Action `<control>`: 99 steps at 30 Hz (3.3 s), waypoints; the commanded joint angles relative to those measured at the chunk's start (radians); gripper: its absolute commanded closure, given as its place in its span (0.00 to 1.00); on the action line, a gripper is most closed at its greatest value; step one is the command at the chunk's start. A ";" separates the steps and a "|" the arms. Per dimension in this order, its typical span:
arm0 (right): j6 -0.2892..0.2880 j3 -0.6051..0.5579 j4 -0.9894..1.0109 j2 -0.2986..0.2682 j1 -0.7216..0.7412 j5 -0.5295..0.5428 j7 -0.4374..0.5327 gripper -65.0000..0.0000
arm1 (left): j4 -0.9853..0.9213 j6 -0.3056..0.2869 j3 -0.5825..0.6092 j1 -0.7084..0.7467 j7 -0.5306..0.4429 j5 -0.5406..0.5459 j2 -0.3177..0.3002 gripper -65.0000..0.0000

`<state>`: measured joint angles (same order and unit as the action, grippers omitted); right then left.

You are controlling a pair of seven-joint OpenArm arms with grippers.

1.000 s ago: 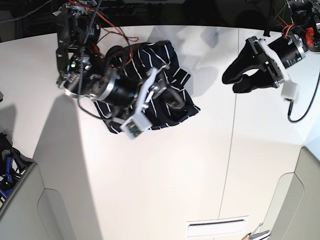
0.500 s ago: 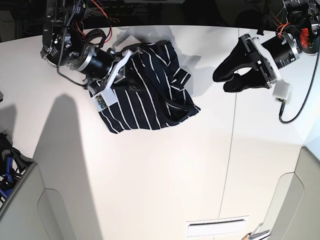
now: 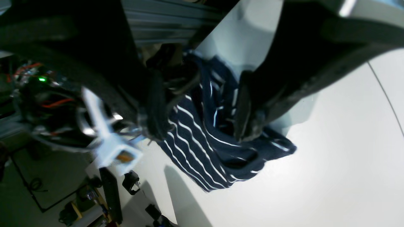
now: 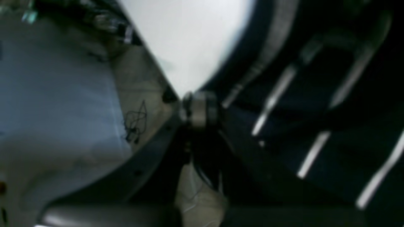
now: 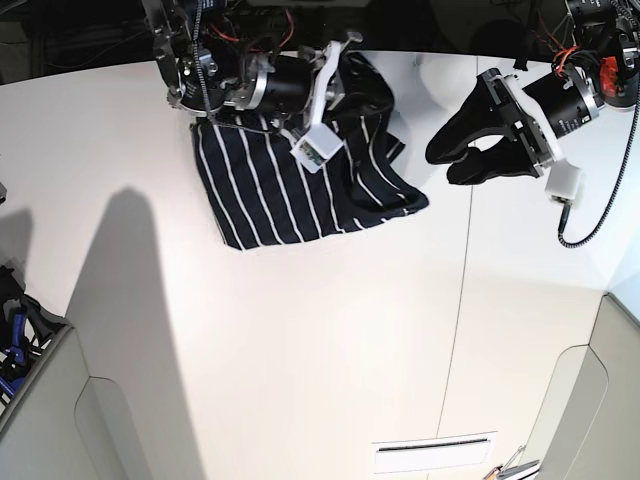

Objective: Fold the T-shirt properly

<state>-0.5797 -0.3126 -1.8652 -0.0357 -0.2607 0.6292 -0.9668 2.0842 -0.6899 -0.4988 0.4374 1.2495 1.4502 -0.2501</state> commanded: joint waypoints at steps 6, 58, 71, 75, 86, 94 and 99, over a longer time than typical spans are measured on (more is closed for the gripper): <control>0.004 0.020 -0.220 0.003 0.052 -0.048 0.021 1.00 | 0.074 -0.008 -0.005 -0.002 0.034 0.033 -0.011 0.48; -0.016 0.409 0.531 -0.105 0.371 0.120 0.016 1.00 | -0.637 0.024 0.455 -0.470 -0.388 -0.813 0.014 1.00; -0.027 0.410 0.344 -0.008 0.181 0.201 -0.064 1.00 | -0.642 0.028 0.455 -0.538 -0.384 -0.756 0.014 1.00; -0.026 0.420 0.293 -0.005 0.181 0.181 -0.074 1.00 | -0.595 0.027 0.455 -0.536 -0.356 -0.744 0.011 1.00; -0.023 0.579 0.133 -0.008 0.183 0.178 -0.105 1.00 | -0.395 0.024 0.423 -0.421 -0.332 -0.626 -0.179 1.00; -0.027 0.717 0.072 -0.098 0.082 0.243 -0.204 1.00 | -0.297 0.011 0.222 -0.148 -0.317 -0.592 -0.235 1.00; -0.029 0.719 -0.006 -0.191 -0.093 0.269 -0.204 1.00 | -0.182 -0.003 0.075 0.090 -0.294 -0.533 -0.233 1.00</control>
<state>-0.6010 0.4038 -1.8542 -0.2176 -0.3546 0.8688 -1.1839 1.8851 -0.6853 -0.4187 0.5282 0.9707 0.9005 -0.4709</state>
